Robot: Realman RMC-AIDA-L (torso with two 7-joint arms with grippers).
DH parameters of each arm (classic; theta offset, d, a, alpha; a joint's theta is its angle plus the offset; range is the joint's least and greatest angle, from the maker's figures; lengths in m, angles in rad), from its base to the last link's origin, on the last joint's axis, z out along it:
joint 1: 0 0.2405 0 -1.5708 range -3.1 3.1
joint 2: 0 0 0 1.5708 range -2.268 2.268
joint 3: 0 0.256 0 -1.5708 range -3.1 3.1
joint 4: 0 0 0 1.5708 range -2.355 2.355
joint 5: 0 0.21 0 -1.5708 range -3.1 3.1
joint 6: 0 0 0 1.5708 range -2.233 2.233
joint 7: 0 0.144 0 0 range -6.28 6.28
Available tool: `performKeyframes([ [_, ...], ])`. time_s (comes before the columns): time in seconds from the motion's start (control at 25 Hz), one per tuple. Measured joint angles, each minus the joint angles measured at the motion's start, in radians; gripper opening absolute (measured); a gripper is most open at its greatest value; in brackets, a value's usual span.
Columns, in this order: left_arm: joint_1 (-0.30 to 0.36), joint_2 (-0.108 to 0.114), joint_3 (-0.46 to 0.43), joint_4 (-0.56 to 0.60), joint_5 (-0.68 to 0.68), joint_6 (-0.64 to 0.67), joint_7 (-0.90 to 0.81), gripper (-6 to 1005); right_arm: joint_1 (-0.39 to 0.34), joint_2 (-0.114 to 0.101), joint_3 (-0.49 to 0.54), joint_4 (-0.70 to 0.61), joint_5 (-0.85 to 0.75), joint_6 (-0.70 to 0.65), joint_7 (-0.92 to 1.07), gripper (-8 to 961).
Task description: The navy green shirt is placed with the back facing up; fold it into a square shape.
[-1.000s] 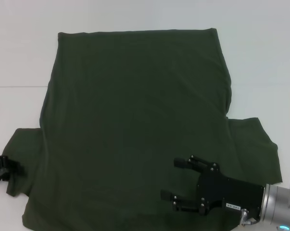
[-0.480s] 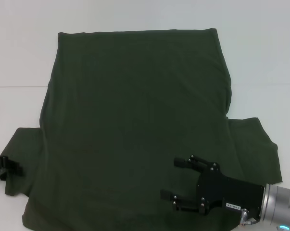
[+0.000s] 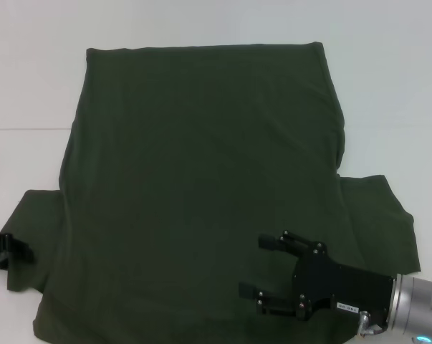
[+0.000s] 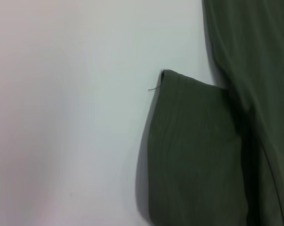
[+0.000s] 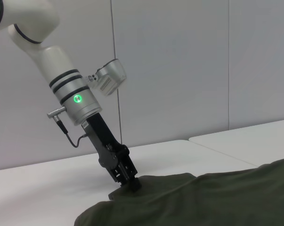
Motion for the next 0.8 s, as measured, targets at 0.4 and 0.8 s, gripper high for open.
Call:
performKeyframes([
  [0.4,0.001,-0.011,0.051,0.024,0.004,0.012,0.013,273,0.000,-0.001,0.000,-0.002,0.009,-0.012,0.000,914],
  [0.8,-0.008,-0.013,0.065,0.038,0.003,0.014,0.010,44,-0.001,-0.002,0.000,-0.007,0.011,-0.017,0.000,915],
])
